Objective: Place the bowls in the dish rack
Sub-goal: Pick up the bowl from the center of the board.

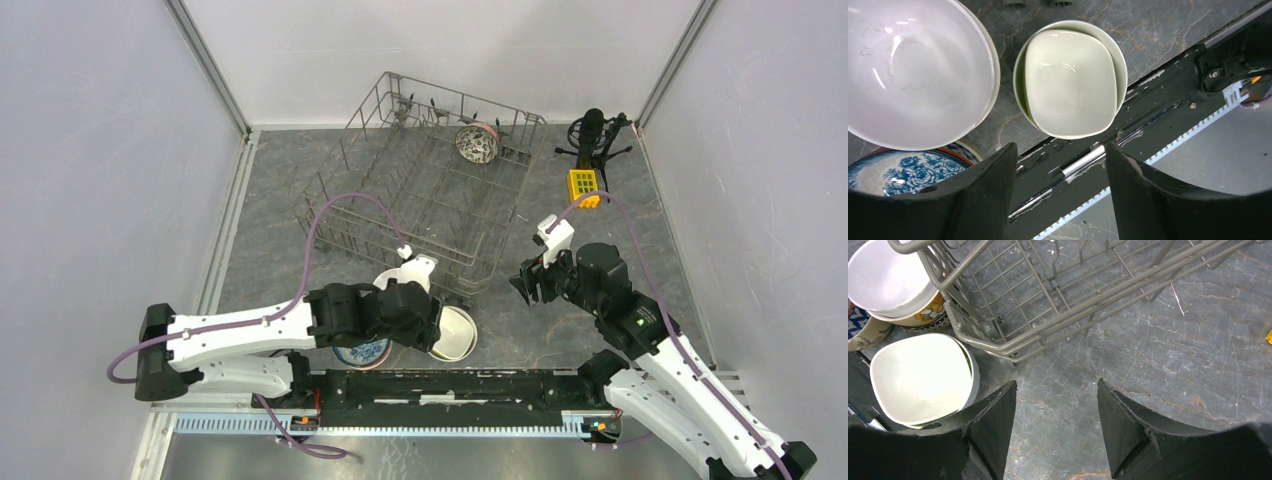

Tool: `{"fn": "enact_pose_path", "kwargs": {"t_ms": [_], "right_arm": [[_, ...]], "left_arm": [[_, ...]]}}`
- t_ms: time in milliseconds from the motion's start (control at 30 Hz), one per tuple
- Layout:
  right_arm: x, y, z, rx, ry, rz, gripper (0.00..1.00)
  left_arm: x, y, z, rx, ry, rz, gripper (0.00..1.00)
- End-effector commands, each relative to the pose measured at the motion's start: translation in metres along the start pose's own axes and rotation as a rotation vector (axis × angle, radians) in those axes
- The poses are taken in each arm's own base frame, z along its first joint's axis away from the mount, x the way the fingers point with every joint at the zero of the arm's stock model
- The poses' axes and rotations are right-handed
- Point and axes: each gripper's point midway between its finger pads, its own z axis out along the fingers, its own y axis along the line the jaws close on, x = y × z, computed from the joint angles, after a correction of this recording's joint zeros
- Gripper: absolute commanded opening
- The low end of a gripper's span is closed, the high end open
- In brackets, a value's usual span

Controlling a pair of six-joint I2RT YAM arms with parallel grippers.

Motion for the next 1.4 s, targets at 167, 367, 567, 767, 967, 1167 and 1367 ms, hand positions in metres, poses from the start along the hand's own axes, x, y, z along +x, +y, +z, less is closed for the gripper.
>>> {"fn": "enact_pose_path", "kwargs": {"t_ms": [167, 367, 567, 767, 967, 1167, 1367], "right_arm": [[-0.014, 0.006, -0.005, -0.023, -0.075, 0.000, 0.65], [-0.012, 0.006, -0.004, -0.026, -0.081, 0.004, 0.64], [-0.010, 0.007, -0.003, -0.034, -0.074, 0.005, 0.64], [-0.009, 0.008, -0.002, -0.040, -0.069, 0.007, 0.64], [-0.008, 0.008, -0.002, -0.040, -0.064, 0.004, 0.63], [-0.007, 0.008, 0.000, -0.041, -0.059, 0.008, 0.63], [-0.012, 0.009, -0.001, -0.046, -0.061, 0.011, 0.63]], "left_arm": [[-0.004, -0.006, 0.016, -0.073, -0.010, -0.072, 0.64], [0.005, -0.002, 0.029, -0.104, 0.009, -0.075, 0.57], [0.015, 0.007, 0.043, -0.143, 0.034, -0.070, 0.53], [0.023, 0.014, 0.057, -0.162, 0.062, -0.070, 0.47], [0.022, 0.019, 0.062, -0.170, 0.067, -0.073, 0.38], [0.021, 0.021, 0.063, -0.169, 0.070, -0.072, 0.25], [0.017, 0.019, 0.059, -0.159, 0.057, -0.071, 0.13]]}}
